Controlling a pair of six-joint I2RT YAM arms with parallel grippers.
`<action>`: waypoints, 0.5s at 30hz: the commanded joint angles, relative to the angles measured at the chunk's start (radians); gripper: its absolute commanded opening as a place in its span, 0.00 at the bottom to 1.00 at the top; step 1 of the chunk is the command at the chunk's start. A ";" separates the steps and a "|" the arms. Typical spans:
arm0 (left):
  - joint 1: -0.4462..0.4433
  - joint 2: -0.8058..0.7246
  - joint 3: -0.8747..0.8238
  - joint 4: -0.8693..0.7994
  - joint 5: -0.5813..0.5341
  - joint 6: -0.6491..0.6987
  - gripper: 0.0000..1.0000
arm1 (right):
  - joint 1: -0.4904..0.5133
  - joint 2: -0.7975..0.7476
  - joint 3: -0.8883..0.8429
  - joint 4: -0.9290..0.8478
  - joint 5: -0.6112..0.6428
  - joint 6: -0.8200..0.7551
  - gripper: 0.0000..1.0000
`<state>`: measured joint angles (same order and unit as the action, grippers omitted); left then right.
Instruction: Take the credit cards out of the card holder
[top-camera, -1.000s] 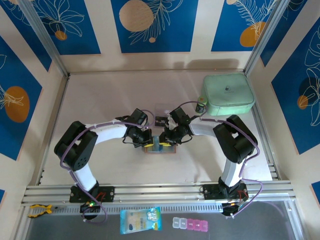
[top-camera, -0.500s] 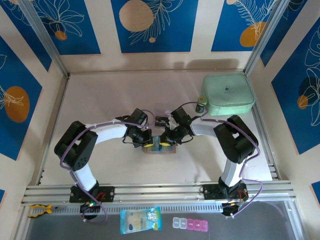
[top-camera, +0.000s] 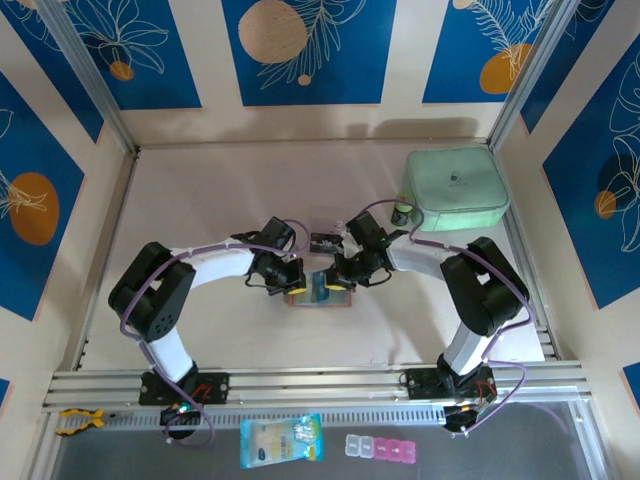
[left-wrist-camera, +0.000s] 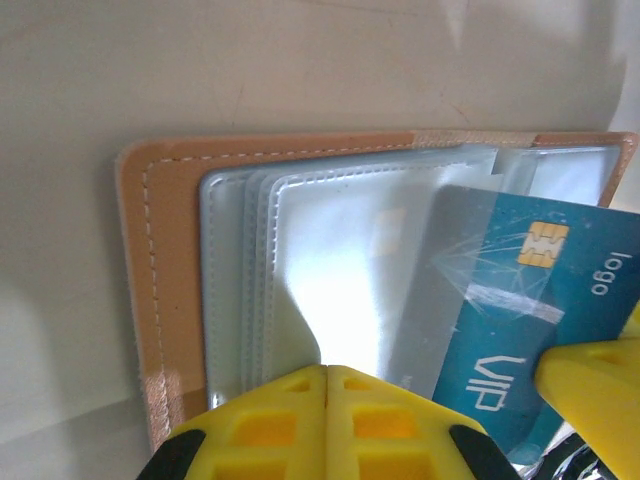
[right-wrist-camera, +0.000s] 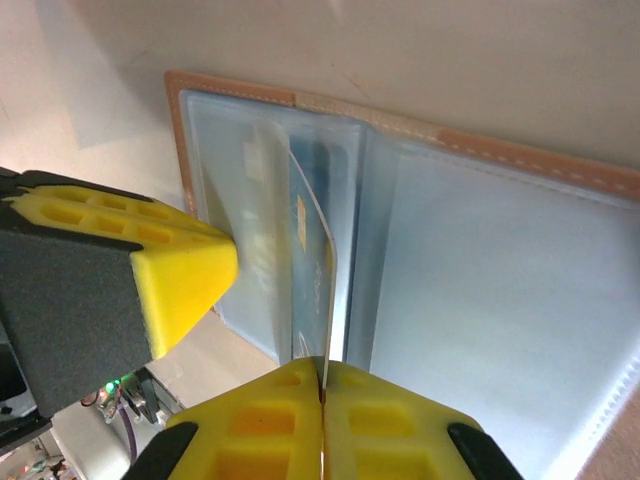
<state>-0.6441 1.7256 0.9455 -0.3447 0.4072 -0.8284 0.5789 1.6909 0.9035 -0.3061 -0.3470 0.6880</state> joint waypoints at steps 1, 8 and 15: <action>-0.005 0.006 -0.010 -0.043 -0.022 0.006 0.03 | -0.006 -0.026 0.001 -0.112 0.042 -0.042 0.07; -0.004 -0.003 -0.014 -0.042 -0.021 0.005 0.03 | -0.004 -0.038 0.021 -0.153 0.060 -0.058 0.07; -0.004 -0.012 -0.022 -0.039 -0.022 0.002 0.03 | 0.009 -0.039 0.049 -0.194 0.092 -0.075 0.07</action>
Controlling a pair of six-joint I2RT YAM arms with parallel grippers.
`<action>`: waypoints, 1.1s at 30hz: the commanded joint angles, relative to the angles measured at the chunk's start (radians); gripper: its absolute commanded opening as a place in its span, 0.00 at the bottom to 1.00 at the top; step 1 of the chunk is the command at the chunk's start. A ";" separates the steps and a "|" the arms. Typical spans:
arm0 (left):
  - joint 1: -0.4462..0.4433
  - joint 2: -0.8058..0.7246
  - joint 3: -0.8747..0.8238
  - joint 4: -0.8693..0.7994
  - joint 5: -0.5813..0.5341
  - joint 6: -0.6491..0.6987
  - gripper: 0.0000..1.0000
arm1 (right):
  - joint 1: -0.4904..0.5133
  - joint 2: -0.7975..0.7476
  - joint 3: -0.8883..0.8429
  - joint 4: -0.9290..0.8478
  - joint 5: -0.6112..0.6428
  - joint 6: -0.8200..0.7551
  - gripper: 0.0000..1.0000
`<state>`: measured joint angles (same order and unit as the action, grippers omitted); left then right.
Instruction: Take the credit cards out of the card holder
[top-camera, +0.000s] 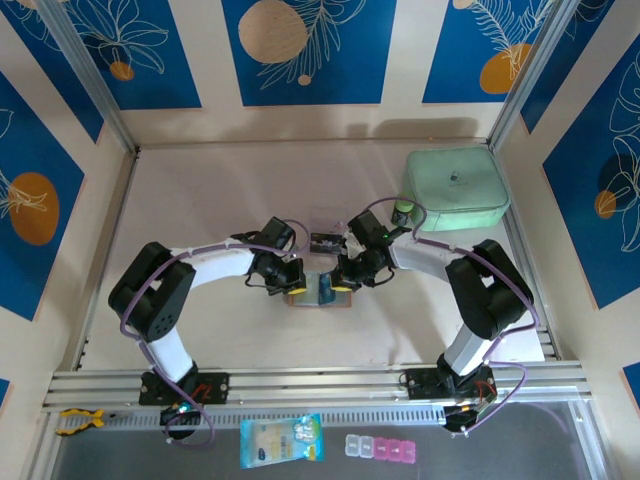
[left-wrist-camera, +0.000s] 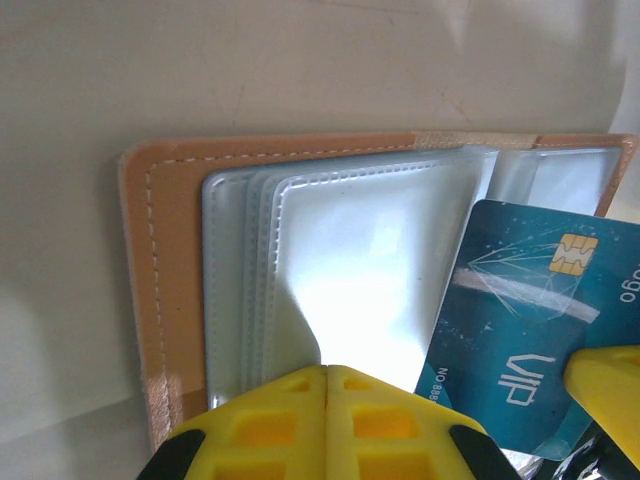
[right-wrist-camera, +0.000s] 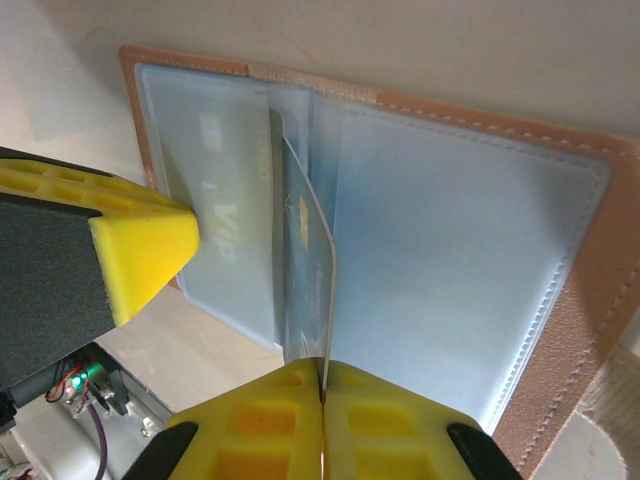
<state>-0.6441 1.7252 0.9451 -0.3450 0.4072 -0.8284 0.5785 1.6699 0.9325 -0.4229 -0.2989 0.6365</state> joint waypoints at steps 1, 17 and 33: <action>-0.004 -0.011 -0.022 -0.038 -0.023 0.001 0.03 | 0.010 -0.018 0.025 -0.083 0.050 -0.028 0.07; -0.004 -0.009 -0.025 -0.022 -0.015 -0.005 0.03 | 0.042 0.010 0.072 -0.092 0.094 0.005 0.11; -0.004 -0.021 -0.031 -0.019 -0.012 -0.009 0.04 | 0.060 -0.047 0.104 -0.155 0.155 -0.008 0.07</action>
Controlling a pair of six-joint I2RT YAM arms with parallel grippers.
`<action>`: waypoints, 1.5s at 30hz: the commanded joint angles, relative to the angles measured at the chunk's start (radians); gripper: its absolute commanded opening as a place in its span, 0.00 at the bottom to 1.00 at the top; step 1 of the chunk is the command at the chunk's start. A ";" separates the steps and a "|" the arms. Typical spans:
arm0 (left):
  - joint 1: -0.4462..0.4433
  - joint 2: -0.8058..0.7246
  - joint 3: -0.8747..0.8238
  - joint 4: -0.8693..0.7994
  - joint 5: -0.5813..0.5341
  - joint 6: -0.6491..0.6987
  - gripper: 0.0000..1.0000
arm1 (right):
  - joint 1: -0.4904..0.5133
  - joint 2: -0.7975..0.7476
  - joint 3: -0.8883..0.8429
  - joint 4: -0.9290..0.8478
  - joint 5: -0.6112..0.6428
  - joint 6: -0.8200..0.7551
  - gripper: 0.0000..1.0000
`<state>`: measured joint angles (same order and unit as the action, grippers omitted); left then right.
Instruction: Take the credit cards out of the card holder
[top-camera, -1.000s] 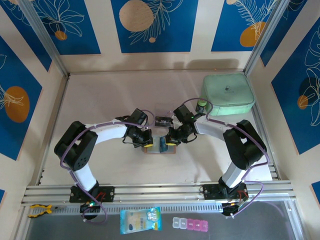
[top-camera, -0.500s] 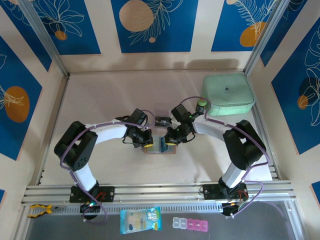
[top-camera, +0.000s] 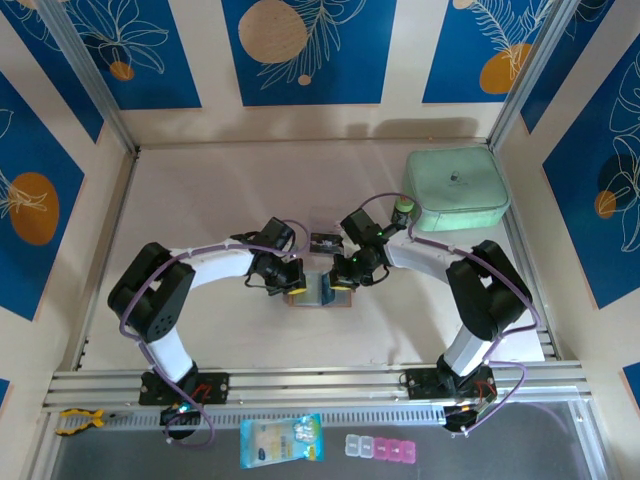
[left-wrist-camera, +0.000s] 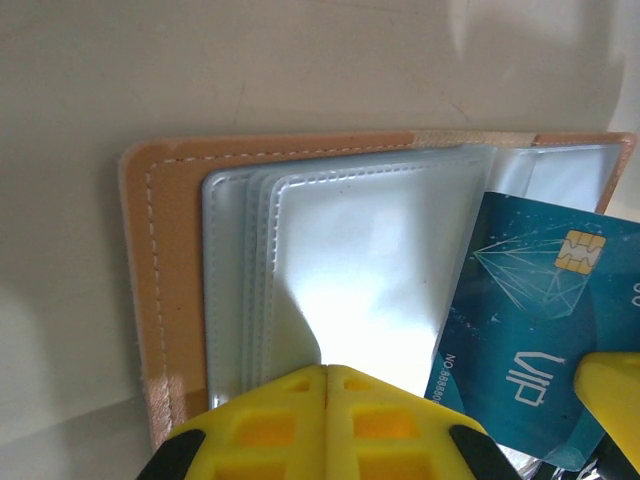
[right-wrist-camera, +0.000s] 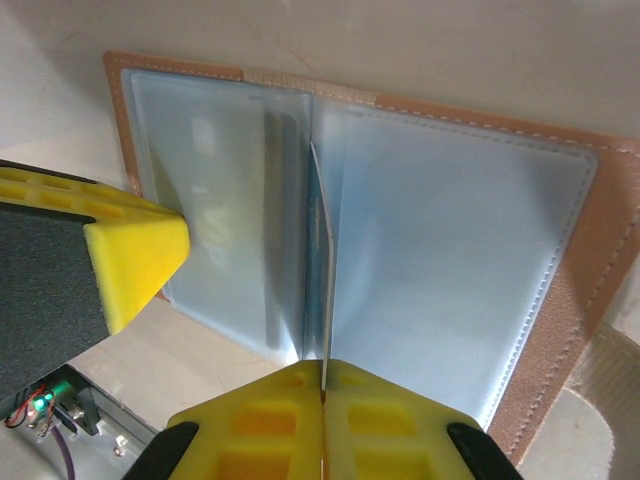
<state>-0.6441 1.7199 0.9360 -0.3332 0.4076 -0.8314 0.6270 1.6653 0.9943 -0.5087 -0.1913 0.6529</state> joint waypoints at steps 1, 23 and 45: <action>-0.004 -0.018 -0.021 -0.029 -0.012 -0.005 0.05 | 0.013 -0.053 0.053 -0.086 0.059 -0.033 0.07; -0.004 -0.070 -0.008 -0.032 -0.036 -0.008 0.18 | -0.059 -0.012 0.355 -0.434 0.178 -0.962 0.03; 0.015 -0.149 -0.031 -0.068 -0.078 0.001 0.18 | -0.182 0.351 0.908 -0.581 0.115 -1.370 0.00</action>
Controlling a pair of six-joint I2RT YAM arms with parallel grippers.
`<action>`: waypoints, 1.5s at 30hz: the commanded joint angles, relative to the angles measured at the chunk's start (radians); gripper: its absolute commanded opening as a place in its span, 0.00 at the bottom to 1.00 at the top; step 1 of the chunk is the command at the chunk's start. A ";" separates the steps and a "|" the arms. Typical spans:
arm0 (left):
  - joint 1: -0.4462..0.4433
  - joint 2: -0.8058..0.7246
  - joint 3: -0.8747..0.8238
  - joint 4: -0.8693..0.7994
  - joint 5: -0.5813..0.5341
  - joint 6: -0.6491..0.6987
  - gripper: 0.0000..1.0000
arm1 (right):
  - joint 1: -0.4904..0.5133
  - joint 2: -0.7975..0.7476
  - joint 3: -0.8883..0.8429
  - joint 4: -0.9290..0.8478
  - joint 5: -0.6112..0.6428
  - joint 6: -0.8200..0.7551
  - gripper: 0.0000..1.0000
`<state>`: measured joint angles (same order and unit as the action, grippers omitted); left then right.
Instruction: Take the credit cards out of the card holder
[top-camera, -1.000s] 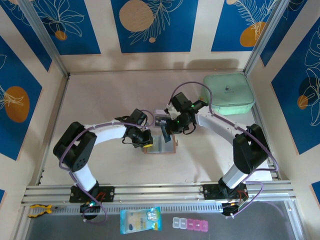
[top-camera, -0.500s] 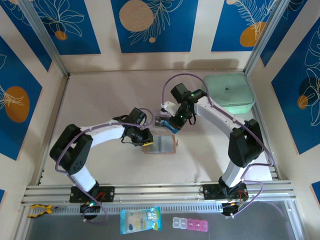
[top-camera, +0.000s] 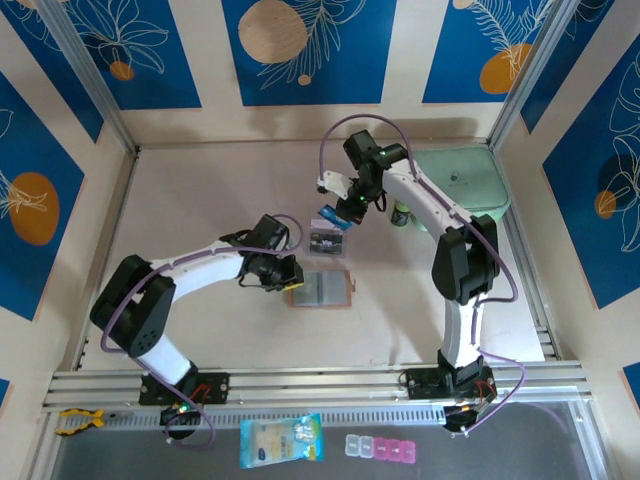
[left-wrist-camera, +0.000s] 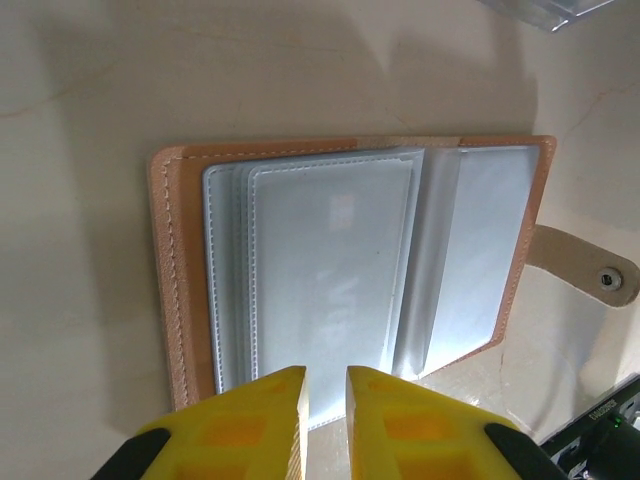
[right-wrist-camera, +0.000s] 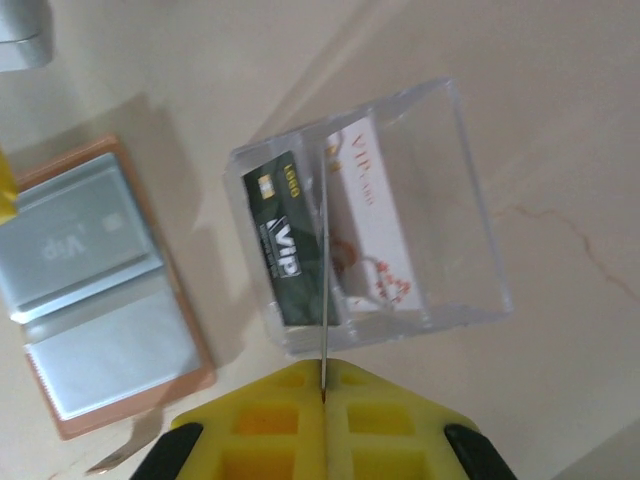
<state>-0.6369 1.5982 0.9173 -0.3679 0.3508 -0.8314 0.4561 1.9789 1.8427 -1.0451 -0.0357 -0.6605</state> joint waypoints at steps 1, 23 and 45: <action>0.009 -0.029 -0.014 -0.035 -0.022 0.000 0.18 | -0.015 0.057 0.088 -0.054 -0.038 -0.065 0.00; 0.029 -0.027 -0.003 -0.071 -0.035 -0.011 0.18 | -0.056 0.303 0.354 -0.118 -0.072 -0.159 0.02; 0.039 -0.004 0.005 -0.063 -0.021 0.004 0.18 | -0.053 0.270 0.376 0.007 -0.027 0.080 0.20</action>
<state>-0.6086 1.5833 0.9058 -0.4122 0.3283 -0.8318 0.3935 2.2818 2.2169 -1.0603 -0.0277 -0.6823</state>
